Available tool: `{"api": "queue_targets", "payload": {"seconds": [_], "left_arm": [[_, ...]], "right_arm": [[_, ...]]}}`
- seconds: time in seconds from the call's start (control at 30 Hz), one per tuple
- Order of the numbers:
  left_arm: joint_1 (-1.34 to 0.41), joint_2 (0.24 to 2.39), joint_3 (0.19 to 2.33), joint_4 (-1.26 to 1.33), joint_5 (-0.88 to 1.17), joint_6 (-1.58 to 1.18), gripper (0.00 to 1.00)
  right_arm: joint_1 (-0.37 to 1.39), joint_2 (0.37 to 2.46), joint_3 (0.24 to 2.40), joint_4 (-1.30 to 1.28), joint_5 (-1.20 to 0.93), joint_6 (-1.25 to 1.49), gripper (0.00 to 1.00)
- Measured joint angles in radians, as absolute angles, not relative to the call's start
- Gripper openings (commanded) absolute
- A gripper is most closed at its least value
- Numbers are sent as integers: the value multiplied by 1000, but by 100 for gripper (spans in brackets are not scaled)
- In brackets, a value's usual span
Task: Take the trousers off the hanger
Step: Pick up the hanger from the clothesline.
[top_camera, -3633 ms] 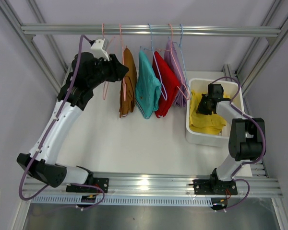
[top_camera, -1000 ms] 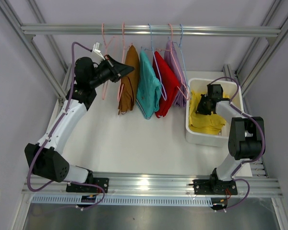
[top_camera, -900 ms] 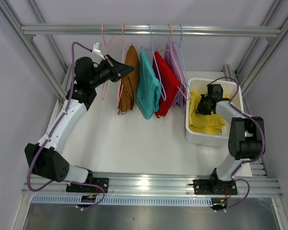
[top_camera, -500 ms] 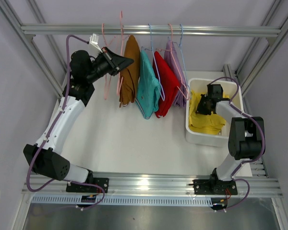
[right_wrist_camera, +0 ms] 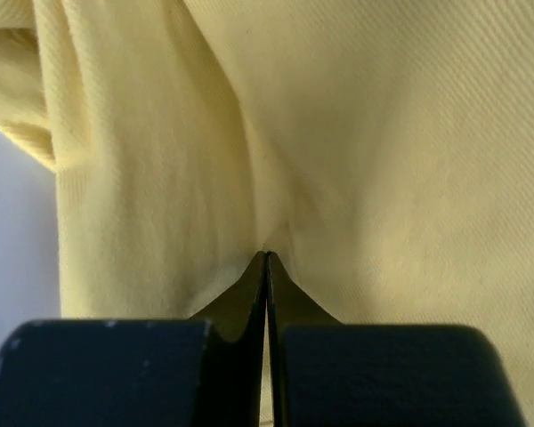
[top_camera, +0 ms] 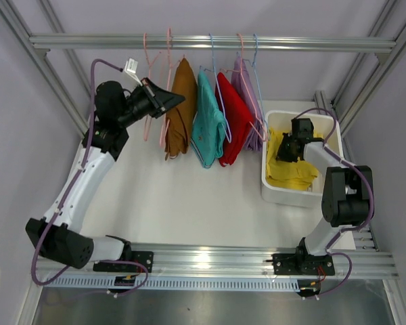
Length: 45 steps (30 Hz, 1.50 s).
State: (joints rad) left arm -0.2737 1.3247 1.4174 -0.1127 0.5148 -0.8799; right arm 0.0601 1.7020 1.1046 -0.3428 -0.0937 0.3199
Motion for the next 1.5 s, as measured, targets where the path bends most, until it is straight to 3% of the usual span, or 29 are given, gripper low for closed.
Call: {"api": "queue_targets", "payload": {"seconds": [0.07,0.1,0.53,0.9,1.17,1.5], "left_arm": [[-274,1280,1379,-138,500,-856,0],[-274,1249,1356,-153,492,-842,0],[-298,1018,1191,-291,366,-741,0],[-306,931,1036,-288,257,-672,0],[-308,883,974,-267,199,-626,1],[-308,881,944,-258,163,-558,1]], "right_arm": [[65,1686,1109,-365,-88,321,9],[69,1674,1112,-382,-86,323,28],[114,1307,1226,-526,21,323,62],[235,1131,1283,-598,146,312,60],[575,1007,1334,-560,248,267,59],[1044,1116,1340,-456,467,159,63]]}}
